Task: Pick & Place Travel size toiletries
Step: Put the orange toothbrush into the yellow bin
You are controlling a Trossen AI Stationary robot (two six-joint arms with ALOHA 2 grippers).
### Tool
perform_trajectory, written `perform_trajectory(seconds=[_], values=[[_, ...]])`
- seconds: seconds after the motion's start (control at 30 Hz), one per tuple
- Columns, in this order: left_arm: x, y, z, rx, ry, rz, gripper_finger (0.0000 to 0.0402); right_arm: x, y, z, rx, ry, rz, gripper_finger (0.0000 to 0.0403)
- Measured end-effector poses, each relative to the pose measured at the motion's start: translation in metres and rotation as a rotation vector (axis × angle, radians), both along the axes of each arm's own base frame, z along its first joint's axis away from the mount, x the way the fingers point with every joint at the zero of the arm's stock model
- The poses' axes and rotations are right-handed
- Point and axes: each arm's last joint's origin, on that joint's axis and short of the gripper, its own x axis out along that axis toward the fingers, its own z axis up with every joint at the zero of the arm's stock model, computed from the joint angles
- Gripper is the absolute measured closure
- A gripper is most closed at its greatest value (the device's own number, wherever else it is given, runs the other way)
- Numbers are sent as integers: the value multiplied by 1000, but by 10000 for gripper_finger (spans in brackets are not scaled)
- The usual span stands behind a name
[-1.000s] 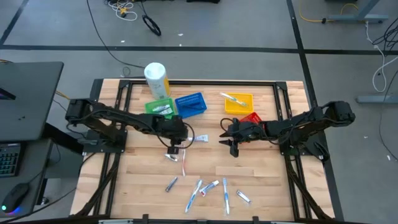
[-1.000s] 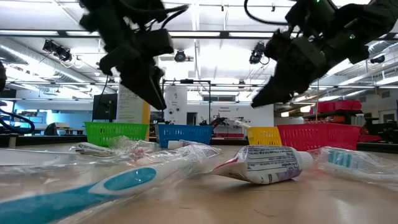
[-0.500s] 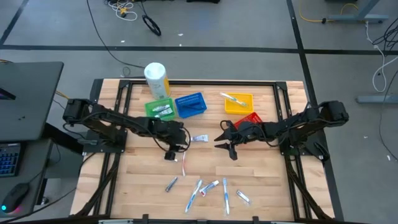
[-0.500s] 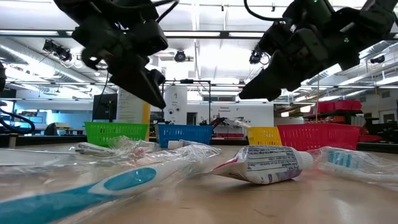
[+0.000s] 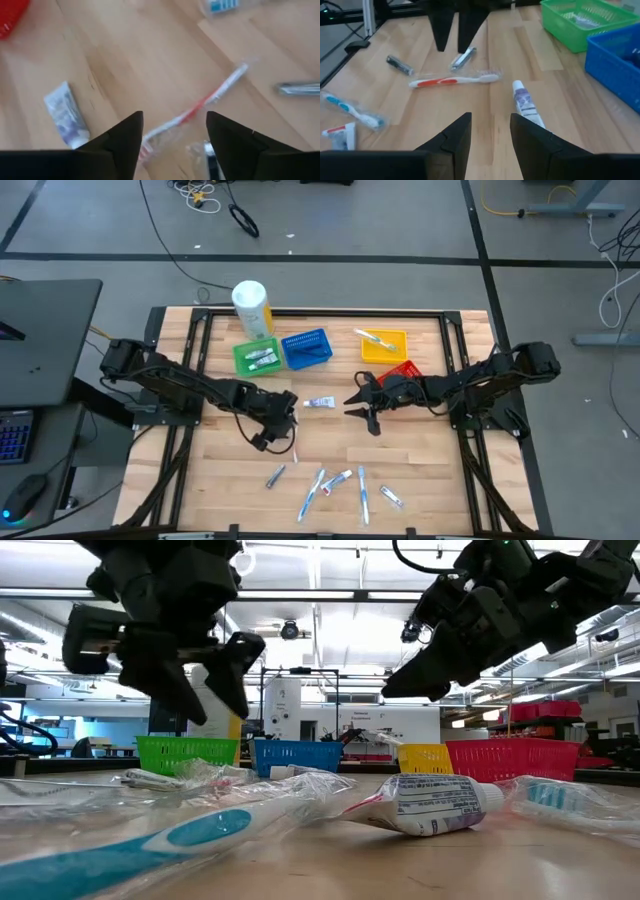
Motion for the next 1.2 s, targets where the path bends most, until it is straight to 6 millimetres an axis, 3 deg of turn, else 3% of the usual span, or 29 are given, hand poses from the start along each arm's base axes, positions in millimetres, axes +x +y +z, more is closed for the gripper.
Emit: perform_trajectory(seconds=[0.17, 0.37, 0.63, 0.77, 1.1, 1.2], values=[[4, -1, -6, 13, -3, -11, 160, 0, 0, 0, -1, 2, -2, 257], [11, -1, -36, 89, 91, -27, 167, 1, -2, 1, -22, -17, -64, 257], [13, -2, -39, 103, 87, -21, 174, 1, -2, 3, -1, -35, -70, 257], [14, -1, -40, 101, 89, -18, 214, 2, -2, 3, -1, -35, -70, 257], [18, 1, -45, 126, 78, 42, 376, 1, -2, 3, -1, -29, -69, 257], [21, 5, -43, 139, 33, 78, 394, 1, -2, 3, -1, -34, -69, 257]])
